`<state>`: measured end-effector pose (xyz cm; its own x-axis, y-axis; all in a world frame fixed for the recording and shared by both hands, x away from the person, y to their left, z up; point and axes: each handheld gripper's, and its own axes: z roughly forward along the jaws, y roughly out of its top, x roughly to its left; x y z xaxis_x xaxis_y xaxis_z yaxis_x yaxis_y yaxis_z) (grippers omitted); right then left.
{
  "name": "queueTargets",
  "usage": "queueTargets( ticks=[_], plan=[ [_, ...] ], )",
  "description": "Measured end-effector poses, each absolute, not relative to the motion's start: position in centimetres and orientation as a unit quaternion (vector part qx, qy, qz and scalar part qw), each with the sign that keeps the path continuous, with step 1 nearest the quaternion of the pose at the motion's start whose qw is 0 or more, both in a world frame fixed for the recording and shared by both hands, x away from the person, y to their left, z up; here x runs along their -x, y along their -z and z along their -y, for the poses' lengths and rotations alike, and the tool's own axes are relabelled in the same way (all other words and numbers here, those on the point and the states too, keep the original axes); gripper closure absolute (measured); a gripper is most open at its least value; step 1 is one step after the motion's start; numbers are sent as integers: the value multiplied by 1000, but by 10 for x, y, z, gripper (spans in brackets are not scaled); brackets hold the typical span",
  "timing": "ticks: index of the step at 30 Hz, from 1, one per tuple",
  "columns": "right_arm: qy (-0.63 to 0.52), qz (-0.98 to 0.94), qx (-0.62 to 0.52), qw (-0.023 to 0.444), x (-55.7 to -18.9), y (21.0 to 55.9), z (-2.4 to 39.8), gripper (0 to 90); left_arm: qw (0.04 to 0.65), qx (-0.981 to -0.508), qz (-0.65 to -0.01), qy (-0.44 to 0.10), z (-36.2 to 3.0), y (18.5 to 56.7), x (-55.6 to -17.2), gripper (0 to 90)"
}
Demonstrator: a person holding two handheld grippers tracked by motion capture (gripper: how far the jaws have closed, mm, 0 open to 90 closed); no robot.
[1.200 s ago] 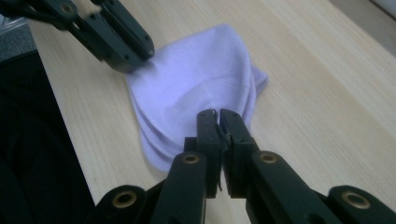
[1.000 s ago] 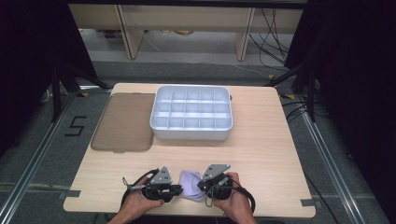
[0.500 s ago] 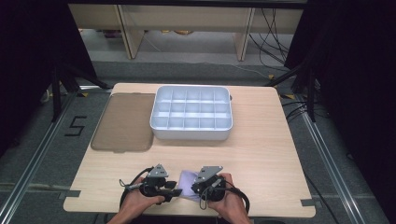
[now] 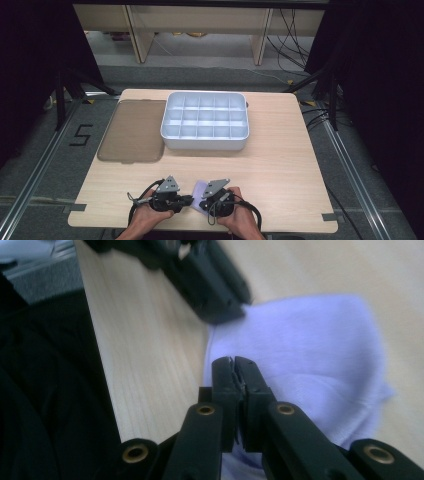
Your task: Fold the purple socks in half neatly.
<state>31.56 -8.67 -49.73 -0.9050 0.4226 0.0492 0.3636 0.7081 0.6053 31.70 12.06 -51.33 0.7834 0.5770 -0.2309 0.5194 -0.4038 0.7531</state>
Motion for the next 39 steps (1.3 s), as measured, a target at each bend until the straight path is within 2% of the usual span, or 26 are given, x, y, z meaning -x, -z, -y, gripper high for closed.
queueTargets(
  ticks=[5, 9, 10, 14, 16, 20, 23, 30, 33, 39],
  plan=[
    [-330, -917, -220, 54, -318, 492, 86, 891, 438, -844, -307, -46, -121, 506, -315, 846],
    [-342, -903, -238, 103, -336, 482, 93, 897, 427, -854, -293, -57, -118, 505, -312, 846],
    [-315, -907, -249, 124, -348, 487, 97, 900, 426, -854, -293, -59, -117, 505, -311, 846],
    [-318, -900, -276, 109, -357, 494, 99, 900, 423, -859, -281, -64, -116, 503, -311, 846],
    [-310, -901, -274, 132, -358, 491, 100, 900, 426, -857, -282, -63, -116, 503, -311, 846],
    [-327, -898, -256, 143, -354, 480, 105, 900, 423, -857, -286, -69, -117, 503, -310, 845],
    [-337, -893, -260, 144, -347, 477, 109, 897, 422, -860, -277, -73, -117, 501, -310, 845],
    [-346, -891, -275, 101, -320, 474, 129, 892, 428, -859, -270, -79, -116, 498, -308, 844],
    [-334, -897, -278, 79, -318, 483, 128, 892, 437, -856, -263, -80, -114, 495, -307, 844],
    [-315, -901, -289, 70, -320, 495, 118, 895, 457, -849, -255, -78, -105, 489, -301, 846]
  ],
)
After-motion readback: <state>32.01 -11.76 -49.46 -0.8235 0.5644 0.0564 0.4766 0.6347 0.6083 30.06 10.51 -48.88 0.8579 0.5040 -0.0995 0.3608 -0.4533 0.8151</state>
